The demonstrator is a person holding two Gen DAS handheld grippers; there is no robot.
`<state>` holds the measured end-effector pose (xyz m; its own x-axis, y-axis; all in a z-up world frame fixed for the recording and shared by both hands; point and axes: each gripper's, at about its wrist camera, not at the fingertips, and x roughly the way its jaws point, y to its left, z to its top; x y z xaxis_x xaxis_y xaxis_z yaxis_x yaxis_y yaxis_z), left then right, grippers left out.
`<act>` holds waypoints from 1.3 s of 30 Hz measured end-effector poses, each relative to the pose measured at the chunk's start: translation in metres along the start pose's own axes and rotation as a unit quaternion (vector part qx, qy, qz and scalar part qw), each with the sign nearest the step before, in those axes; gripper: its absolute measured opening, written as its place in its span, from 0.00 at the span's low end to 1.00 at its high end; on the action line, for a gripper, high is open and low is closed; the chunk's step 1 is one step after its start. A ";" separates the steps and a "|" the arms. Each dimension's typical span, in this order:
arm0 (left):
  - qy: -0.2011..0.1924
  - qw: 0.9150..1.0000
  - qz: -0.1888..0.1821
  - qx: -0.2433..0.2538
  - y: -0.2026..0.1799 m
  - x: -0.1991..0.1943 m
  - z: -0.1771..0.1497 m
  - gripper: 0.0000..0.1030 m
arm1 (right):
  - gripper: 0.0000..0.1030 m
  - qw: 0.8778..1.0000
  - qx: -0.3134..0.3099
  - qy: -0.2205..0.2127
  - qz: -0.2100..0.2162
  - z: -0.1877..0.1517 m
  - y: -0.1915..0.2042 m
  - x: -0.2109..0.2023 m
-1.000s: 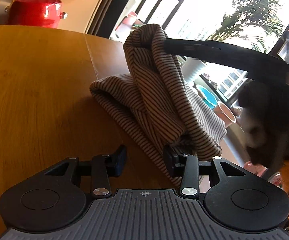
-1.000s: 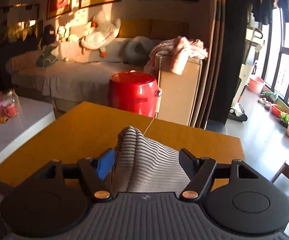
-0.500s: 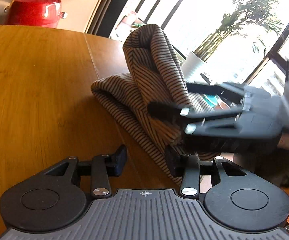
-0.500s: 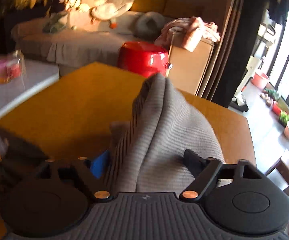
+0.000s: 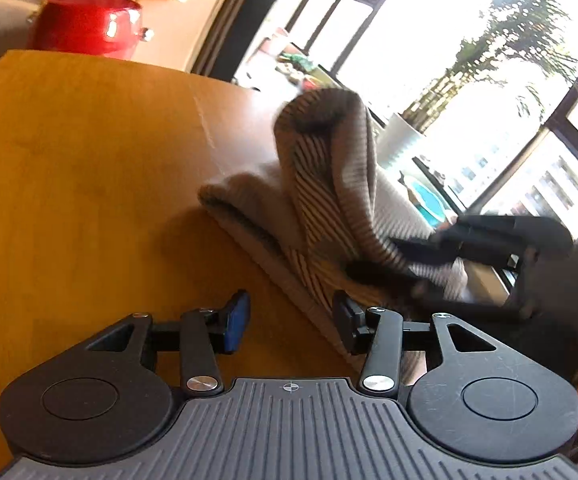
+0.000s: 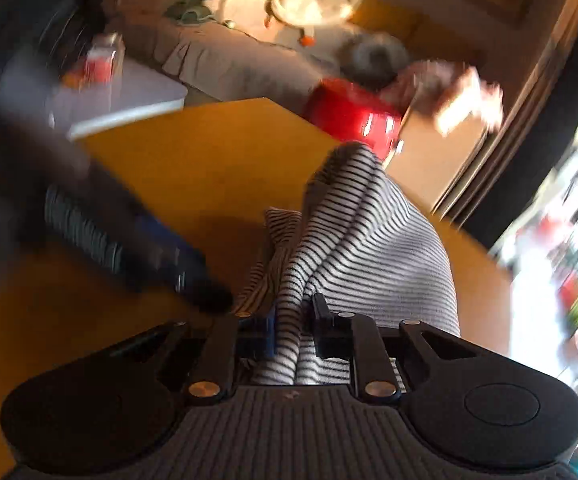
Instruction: Fold clothes
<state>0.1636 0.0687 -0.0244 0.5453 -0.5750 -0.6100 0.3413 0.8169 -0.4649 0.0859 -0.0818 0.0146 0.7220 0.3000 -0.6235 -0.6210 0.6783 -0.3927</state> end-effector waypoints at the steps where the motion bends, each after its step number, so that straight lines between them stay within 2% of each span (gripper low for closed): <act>1: -0.006 1.000 0.004 -0.001 0.000 -0.004 0.003 0.49 | 0.19 1.000 -0.009 -0.004 -0.007 -0.001 0.004 -0.001; 3: -0.022 1.000 0.009 0.001 -0.001 -0.011 0.011 0.49 | 0.19 1.000 -0.003 -0.008 -0.007 -0.003 0.003 -0.005; 7: -0.058 0.998 -0.010 0.028 -0.021 -0.023 0.031 0.51 | 0.22 1.000 0.018 -0.014 -0.016 -0.007 0.002 -0.011; 9: -0.066 0.997 -0.015 0.035 -0.029 -0.023 0.036 0.53 | 0.30 0.999 0.034 -0.017 -0.029 -0.007 0.003 -0.014; 11: -0.069 0.997 -0.017 0.038 -0.034 -0.021 0.039 0.54 | 0.54 0.998 0.051 -0.021 -0.042 -0.008 0.004 -0.017; 13: -0.059 0.998 -0.012 0.030 -0.032 -0.016 0.035 0.54 | 0.69 0.996 0.065 -0.023 -0.052 -0.009 0.007 -0.018; 16: -0.041 0.999 -0.004 0.010 -0.022 -0.007 0.027 0.54 | 0.83 0.997 0.059 -0.019 -0.044 -0.011 0.021 -0.009; 18: -0.036 0.999 -0.001 -0.001 -0.016 -0.006 0.023 0.54 | 0.81 0.997 0.027 -0.029 -0.065 -0.013 0.034 -0.007; 20: -0.036 0.999 0.003 -0.009 -0.011 -0.007 0.021 0.56 | 0.56 0.996 0.023 -0.041 -0.075 -0.015 0.034 -0.008; 21: -0.036 0.999 0.005 -0.013 -0.007 -0.009 0.020 0.57 | 0.51 0.996 0.040 -0.045 -0.071 -0.014 0.026 -0.012; 23: -0.036 0.999 0.005 -0.020 0.001 -0.010 0.021 0.58 | 0.34 0.994 0.078 -0.051 -0.062 -0.012 0.010 -0.019; 27: -0.034 0.999 0.001 -0.026 0.004 -0.010 0.020 0.60 | 0.27 0.986 0.147 -0.064 -0.041 -0.012 -0.026 -0.039; 34: -0.026 0.999 -0.005 -0.021 0.000 -0.004 0.017 0.61 | 0.22 0.988 0.106 -0.094 -0.062 0.006 -0.075 -0.079; 39: -0.025 0.999 -0.001 -0.024 0.001 -0.004 0.016 0.61 | 0.21 0.997 0.017 -0.066 -0.032 0.008 -0.051 -0.068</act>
<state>0.1743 0.0723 -0.0125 0.5825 -0.5727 -0.5769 0.3060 0.8120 -0.4970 0.0711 -0.1314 0.0828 0.7953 0.3388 -0.5028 -0.5630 0.7205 -0.4050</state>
